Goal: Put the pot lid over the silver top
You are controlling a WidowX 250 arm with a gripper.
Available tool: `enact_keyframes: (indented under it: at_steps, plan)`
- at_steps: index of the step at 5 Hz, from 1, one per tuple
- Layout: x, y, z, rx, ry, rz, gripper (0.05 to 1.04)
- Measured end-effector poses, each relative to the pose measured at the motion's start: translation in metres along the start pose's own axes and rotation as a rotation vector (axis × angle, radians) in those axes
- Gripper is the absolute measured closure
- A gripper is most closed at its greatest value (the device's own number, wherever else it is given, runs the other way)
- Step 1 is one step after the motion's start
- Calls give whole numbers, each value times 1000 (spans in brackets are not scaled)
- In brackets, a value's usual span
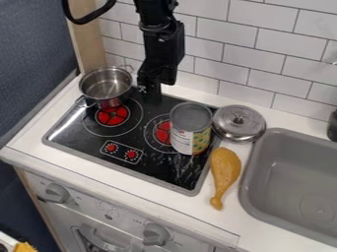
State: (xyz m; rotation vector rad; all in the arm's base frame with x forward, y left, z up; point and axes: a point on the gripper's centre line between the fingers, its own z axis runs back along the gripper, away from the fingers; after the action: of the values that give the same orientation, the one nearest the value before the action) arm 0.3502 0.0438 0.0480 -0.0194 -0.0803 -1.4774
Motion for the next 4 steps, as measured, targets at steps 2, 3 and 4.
enact_keyframes:
  at_steps: [2, 3, 4]
  plan:
    - [-2, -1, -9, -55, 12, 24, 83]
    - [16, 1, -9, -48, 5, -5, 83]
    - [33, 10, -5, -7, 7, -30, 83]
